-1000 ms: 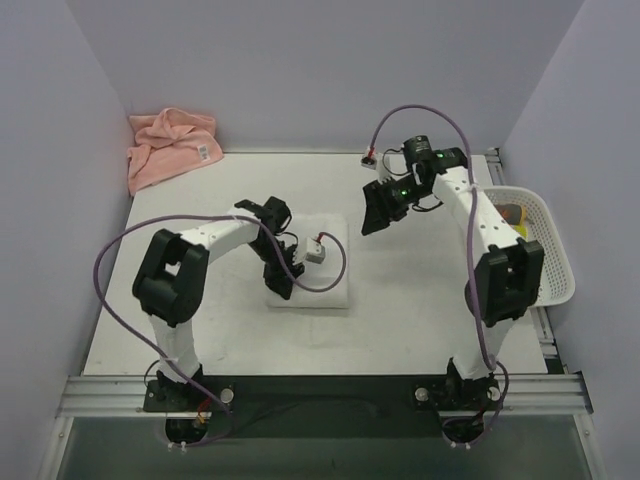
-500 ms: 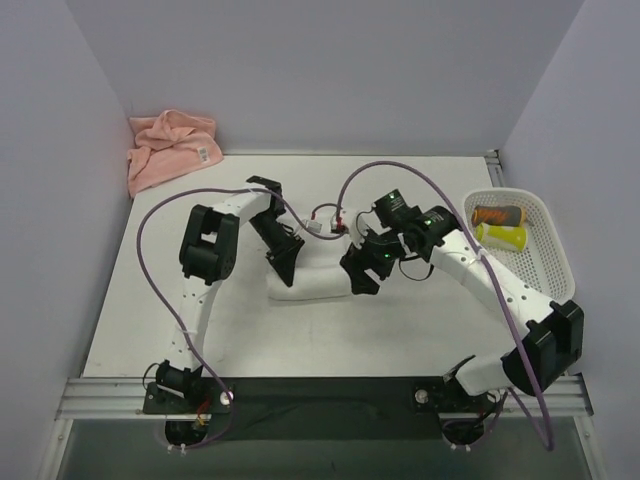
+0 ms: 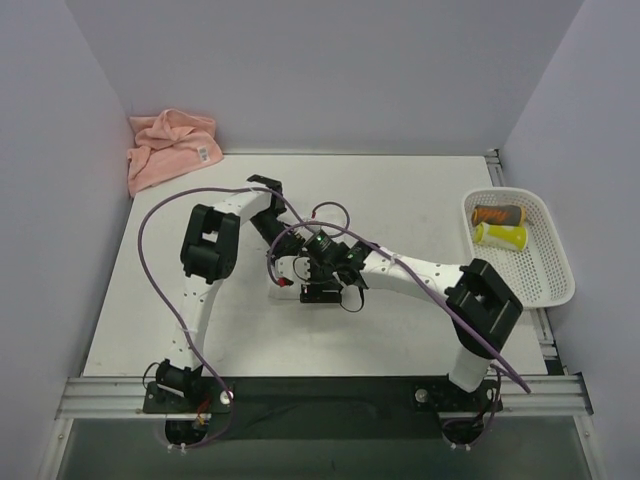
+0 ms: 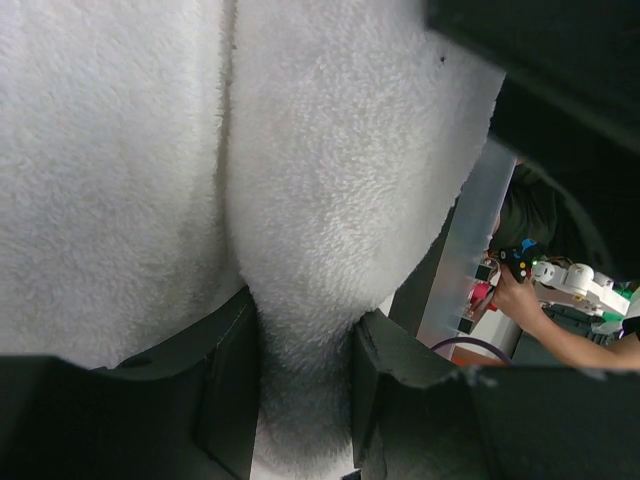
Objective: Roll the towels
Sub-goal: Roll the towel
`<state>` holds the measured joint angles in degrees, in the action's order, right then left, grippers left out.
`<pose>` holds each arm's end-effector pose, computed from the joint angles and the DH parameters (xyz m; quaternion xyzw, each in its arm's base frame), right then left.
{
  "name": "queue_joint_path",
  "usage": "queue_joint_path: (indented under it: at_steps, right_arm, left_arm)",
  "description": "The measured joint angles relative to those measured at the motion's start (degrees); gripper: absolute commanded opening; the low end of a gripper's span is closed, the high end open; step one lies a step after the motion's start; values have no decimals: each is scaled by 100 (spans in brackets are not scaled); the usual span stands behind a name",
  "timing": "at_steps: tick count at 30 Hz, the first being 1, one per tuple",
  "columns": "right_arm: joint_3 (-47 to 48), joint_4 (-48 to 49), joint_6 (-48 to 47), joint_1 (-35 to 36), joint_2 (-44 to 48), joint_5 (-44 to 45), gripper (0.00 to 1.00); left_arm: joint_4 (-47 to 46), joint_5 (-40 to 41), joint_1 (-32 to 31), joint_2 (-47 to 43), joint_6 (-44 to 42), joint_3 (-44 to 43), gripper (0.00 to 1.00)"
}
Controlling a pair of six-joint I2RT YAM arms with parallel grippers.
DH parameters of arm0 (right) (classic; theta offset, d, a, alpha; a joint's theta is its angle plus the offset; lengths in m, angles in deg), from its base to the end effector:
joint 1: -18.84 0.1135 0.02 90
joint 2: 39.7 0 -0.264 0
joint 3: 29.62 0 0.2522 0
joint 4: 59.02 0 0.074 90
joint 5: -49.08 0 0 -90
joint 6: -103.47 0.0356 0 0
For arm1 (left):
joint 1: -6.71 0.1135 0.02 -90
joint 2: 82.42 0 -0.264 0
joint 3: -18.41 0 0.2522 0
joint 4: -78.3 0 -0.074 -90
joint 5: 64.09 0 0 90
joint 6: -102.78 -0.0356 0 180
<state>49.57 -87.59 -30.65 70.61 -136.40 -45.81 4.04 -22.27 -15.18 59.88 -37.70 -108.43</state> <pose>0.2249 0.2904 0.2210 -0.6987 0.6088 0.0644 0.3701 0.3811 -0.1817 0.1241 -0.4305 -0.7745 0.4416 0.1408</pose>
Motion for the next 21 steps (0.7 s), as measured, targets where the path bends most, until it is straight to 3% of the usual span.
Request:
queue_joint_path:
  at_steps: [2,3,8,13,15,21]
  right_arm:
    - [0,210,-164,9,-216,39,57]
    - [0,304,-225,7,-310,61,37]
    - [291,37,-190,-177,-544,-321,0]
    - [887,-634,-140,-522,-881,-1250,0]
    - [1047,-833,-140,-597,-979,-1637,0]
    - [1687,-1582,-70,-800,-1458,-2653,0]
  left_arm:
    - [0,-4,0,24,26,-44,42]
    - [0,-7,0,33,39,-57,44]
    - [-9,-90,42,22,37,0,51]
    - [-457,-520,284,-492,-74,968,64]
    - [-717,-660,435,-815,-129,1497,78]
    - [-1169,-758,1244,-1613,-208,2330,85]
